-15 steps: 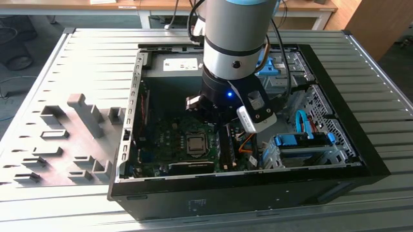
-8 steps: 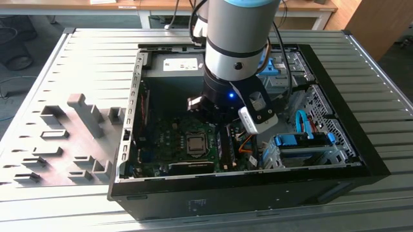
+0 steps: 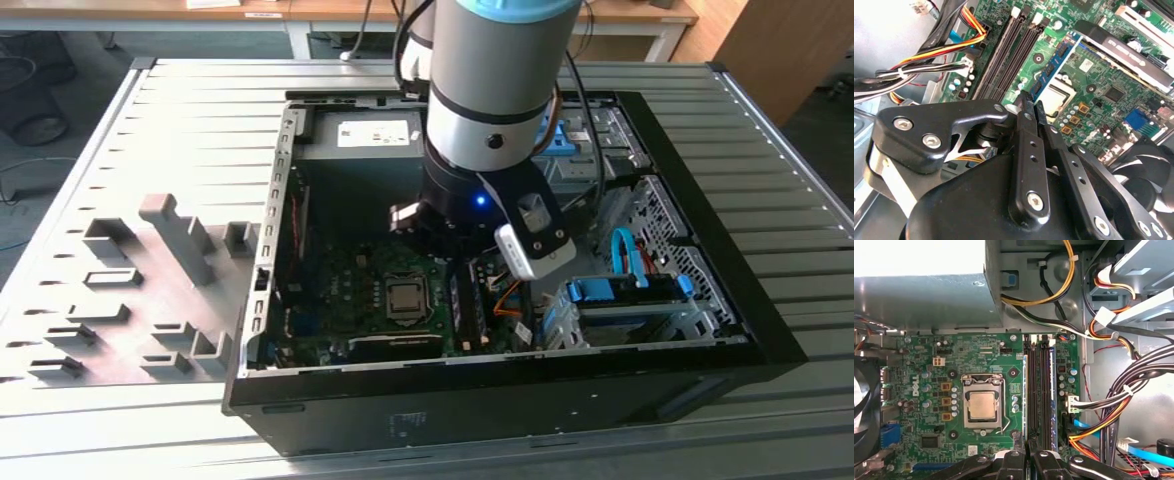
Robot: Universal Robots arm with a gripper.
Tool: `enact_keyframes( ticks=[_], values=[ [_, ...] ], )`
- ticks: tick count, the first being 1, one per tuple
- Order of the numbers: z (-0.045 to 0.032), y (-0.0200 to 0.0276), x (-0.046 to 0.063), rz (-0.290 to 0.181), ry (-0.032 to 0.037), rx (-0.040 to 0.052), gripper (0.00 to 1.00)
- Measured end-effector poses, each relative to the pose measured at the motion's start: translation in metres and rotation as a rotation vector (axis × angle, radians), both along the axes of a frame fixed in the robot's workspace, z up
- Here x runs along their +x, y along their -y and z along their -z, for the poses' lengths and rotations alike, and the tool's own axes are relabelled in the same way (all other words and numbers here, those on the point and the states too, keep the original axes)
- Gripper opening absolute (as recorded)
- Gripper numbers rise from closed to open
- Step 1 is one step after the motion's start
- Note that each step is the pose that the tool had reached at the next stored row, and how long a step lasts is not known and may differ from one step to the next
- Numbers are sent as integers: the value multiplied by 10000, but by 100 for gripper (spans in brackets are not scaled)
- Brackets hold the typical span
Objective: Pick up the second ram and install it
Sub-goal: 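Insert the second ram into the second slot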
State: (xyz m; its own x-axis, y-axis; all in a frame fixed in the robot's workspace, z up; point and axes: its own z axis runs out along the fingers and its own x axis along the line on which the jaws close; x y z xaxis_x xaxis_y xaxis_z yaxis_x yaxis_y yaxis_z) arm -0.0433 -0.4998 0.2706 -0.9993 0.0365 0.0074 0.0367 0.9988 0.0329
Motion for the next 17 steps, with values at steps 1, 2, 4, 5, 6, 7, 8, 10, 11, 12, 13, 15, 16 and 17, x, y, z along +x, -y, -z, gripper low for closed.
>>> enact_keyframes(
  ticks=[1,2,4,5,6,7,8,10,11,12,13,15,16,17],
  values=[
    [5,0,2,0,0,0,14],
    [11,0,3,0,0,0,14],
    [20,0,4,0,0,-1,14],
    [24,0,5,0,0,-2,14],
    [28,0,5,0,-1,-2,14],
    [32,0,5,0,-1,-1,14],
    [36,0,5,-1,-1,-1,14],
    [43,0,5,0,0,-1,14],
    [47,0,5,-1,0,-1,14],
    [51,0,5,0,0,0,14],
    [54,0,5,0,0,0,14],
    [63,0,6,0,0,0,14],
    [66,0,6,0,0,0,14],
    [70,0,6,-1,0,0,14]
  ],
)
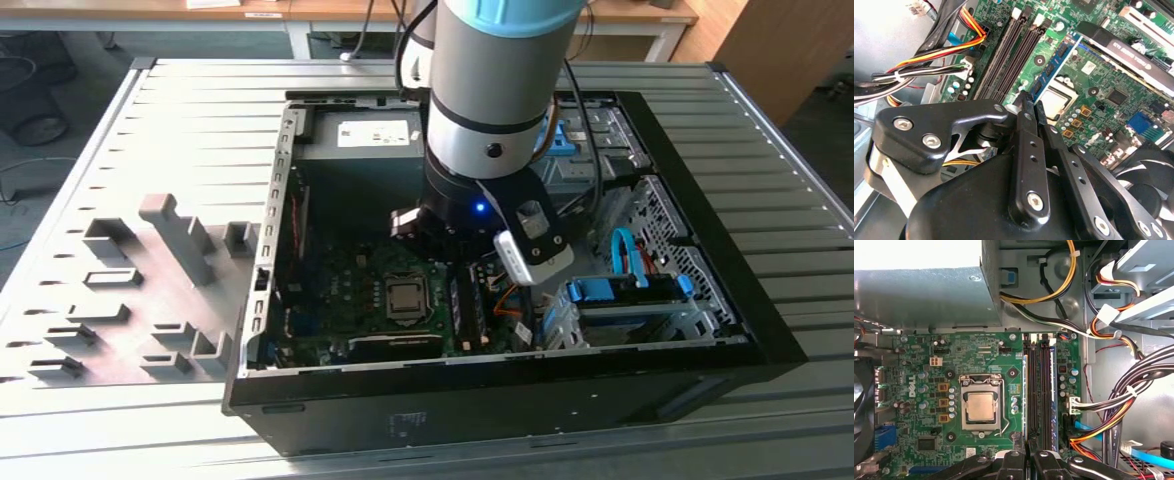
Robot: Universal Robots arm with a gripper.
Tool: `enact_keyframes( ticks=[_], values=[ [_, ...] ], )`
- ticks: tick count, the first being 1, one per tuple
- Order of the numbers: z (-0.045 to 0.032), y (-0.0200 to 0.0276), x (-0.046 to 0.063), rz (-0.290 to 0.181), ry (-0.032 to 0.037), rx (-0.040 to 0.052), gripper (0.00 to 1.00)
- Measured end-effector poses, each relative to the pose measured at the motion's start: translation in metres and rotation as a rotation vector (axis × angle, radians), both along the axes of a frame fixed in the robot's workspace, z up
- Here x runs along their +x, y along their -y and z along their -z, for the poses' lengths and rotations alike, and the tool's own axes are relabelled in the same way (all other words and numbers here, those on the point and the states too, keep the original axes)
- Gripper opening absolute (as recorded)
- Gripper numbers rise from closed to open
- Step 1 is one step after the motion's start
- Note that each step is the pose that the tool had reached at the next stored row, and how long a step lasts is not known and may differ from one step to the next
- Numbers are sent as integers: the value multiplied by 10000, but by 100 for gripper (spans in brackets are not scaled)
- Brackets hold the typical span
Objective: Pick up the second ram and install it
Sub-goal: 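Insert the second ram into the second slot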
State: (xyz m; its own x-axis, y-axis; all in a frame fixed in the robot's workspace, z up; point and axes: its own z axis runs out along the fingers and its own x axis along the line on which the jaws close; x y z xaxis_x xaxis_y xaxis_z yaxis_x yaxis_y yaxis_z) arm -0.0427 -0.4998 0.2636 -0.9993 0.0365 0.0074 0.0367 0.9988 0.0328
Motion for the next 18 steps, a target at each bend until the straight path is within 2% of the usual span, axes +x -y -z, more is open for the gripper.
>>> enact_keyframes(
  ticks=[18],
  values=[
    [71,0,16,0,0,-1,14]
  ],
)
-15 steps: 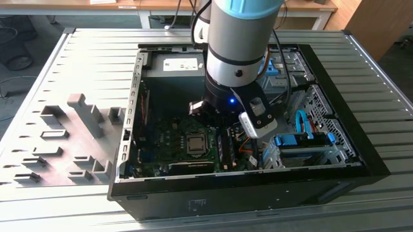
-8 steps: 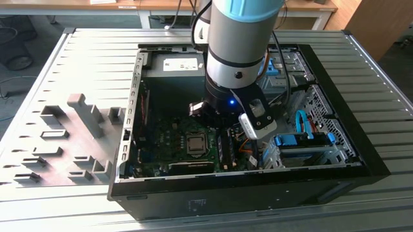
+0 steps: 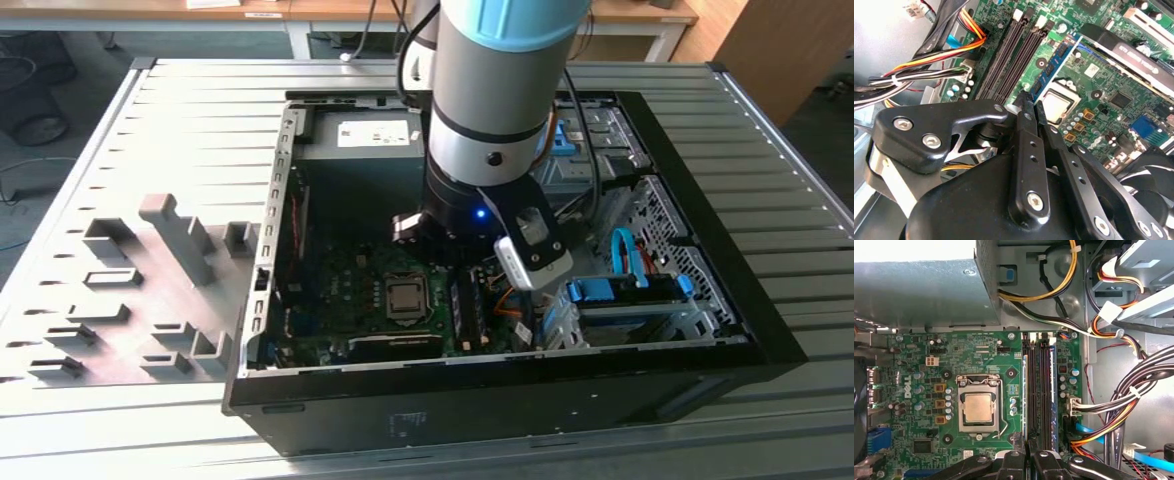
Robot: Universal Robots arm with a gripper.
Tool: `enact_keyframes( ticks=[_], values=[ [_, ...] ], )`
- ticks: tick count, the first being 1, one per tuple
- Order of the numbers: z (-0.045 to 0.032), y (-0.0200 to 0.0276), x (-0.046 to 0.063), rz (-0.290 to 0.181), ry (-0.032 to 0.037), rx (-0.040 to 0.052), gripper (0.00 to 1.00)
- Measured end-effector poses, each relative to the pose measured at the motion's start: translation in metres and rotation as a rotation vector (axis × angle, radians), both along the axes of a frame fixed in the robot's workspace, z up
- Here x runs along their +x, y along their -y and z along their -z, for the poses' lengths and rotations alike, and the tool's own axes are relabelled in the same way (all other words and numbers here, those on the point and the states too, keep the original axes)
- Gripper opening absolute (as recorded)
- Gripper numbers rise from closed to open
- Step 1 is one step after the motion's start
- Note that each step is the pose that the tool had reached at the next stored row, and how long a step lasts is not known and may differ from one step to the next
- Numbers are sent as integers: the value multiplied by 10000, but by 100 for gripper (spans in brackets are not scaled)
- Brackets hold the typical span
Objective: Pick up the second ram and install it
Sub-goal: 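Insert the second ram into the second slot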
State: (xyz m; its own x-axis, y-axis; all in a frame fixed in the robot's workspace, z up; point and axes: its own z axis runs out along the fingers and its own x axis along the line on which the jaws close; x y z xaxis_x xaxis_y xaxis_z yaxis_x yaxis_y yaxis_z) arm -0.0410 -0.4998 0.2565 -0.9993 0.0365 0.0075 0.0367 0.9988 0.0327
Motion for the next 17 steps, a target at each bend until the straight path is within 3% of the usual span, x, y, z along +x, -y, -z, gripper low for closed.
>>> enact_keyframes(
  ticks=[17],
  values=[
    [53,0,17,0,0,1,14]
  ],
)
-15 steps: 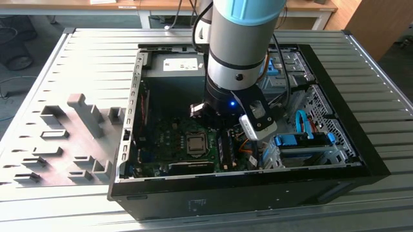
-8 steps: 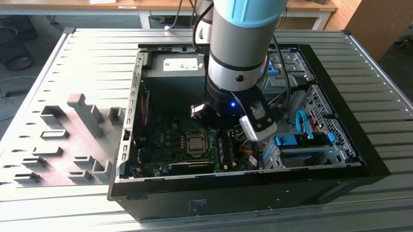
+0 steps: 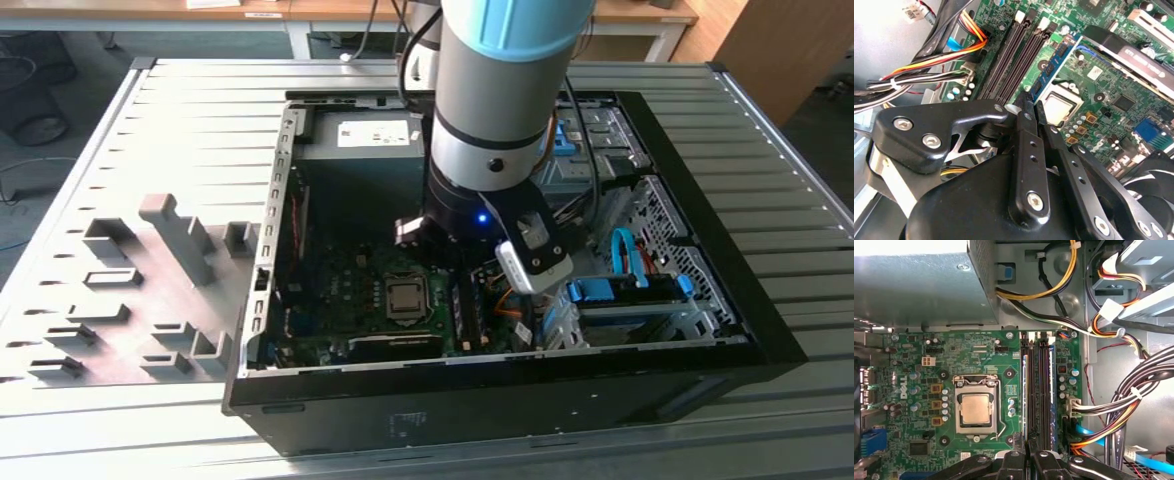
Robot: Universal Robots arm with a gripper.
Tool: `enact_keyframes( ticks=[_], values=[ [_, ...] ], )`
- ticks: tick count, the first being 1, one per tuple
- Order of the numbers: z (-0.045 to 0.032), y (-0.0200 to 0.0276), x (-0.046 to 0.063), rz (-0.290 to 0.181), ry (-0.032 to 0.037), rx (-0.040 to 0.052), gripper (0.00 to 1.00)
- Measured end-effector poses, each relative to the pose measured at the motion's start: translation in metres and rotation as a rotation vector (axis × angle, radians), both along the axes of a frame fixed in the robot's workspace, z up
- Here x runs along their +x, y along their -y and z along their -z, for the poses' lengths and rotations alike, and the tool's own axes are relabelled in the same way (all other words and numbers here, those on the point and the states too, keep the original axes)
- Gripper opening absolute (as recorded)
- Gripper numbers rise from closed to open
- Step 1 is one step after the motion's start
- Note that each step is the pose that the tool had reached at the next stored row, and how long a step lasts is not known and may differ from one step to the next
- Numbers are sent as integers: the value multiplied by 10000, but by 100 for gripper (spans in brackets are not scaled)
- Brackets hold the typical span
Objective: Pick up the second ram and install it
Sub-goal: 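Insert the second ram into the second slot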
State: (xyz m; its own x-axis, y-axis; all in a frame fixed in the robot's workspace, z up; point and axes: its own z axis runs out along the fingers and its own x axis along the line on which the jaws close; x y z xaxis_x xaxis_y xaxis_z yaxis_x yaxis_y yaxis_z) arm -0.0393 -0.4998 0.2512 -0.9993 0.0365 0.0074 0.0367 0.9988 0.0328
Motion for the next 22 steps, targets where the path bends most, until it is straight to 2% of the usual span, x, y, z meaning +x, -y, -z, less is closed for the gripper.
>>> enact_keyframes(
  ticks=[22],
  values=[
    [93,0,2,0,0,0,14]
  ],
)
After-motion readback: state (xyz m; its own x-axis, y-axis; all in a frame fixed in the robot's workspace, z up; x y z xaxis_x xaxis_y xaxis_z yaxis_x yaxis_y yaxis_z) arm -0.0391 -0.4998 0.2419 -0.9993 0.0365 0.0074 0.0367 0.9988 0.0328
